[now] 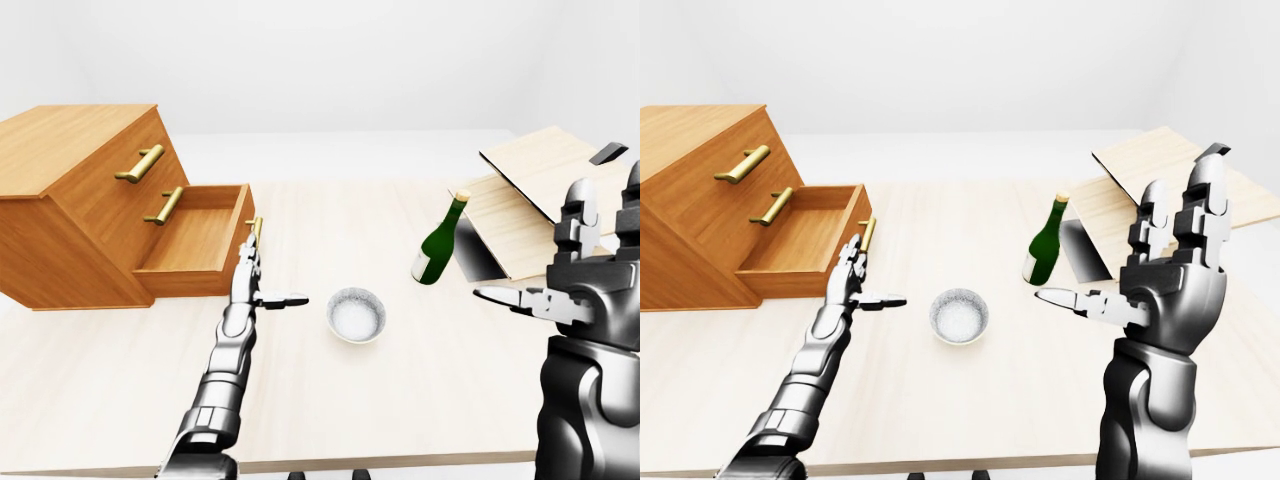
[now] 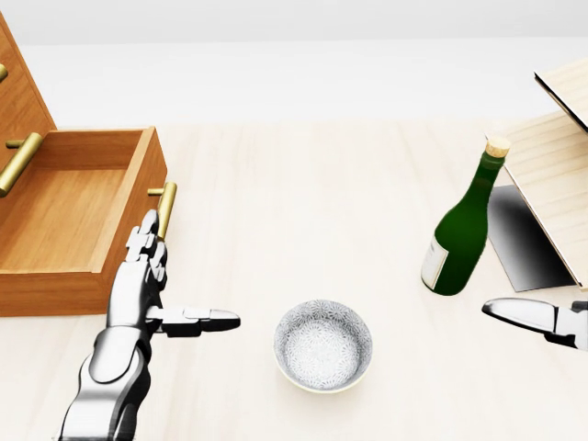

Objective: Close the bottom drawer of the cabinet.

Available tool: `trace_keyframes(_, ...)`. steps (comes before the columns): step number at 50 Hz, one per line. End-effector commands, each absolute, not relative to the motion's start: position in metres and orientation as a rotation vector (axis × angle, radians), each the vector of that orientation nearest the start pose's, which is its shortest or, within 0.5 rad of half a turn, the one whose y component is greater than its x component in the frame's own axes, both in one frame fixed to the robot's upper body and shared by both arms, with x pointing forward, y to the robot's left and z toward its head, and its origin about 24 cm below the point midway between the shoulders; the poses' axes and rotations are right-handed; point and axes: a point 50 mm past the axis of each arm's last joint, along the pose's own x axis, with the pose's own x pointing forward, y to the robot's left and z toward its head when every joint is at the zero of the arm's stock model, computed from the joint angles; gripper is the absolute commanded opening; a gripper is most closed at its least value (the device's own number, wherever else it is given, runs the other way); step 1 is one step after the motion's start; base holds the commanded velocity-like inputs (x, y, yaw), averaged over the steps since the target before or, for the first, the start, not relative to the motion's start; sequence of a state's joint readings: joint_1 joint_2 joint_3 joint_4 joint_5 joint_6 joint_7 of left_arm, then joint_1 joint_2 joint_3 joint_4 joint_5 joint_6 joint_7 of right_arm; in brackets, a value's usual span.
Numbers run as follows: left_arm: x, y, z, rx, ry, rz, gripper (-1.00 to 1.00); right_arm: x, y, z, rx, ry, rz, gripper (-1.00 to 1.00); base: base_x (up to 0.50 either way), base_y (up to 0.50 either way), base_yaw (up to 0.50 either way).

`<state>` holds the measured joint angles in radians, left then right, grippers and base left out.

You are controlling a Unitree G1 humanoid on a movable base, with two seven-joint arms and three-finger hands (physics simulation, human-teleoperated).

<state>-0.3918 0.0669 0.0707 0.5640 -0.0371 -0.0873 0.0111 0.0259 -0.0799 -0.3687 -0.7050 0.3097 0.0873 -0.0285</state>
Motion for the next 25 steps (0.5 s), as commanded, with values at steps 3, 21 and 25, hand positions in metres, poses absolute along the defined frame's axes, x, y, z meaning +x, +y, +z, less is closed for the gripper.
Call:
trace_keyframes(3,0.348,0.158,0.014,0.045,0.259,0.018,1.00,0.194,-0.225,0.190,0.101,-0.635,-0.232,1.00,0.00,0.00,0.00)
trace_keyframes(21,0.351,0.179,-0.001,0.086,0.440,0.105,1.00,0.198,-0.221,0.184,0.085,-0.606,-0.210,1.00,0.00,0.00,0.00)
trace_keyframes(25,0.353,0.180,0.001,0.086,0.434,0.110,1.00,0.198,-0.221,0.185,0.084,-0.611,-0.209,1.00,0.00,0.00,0.00)
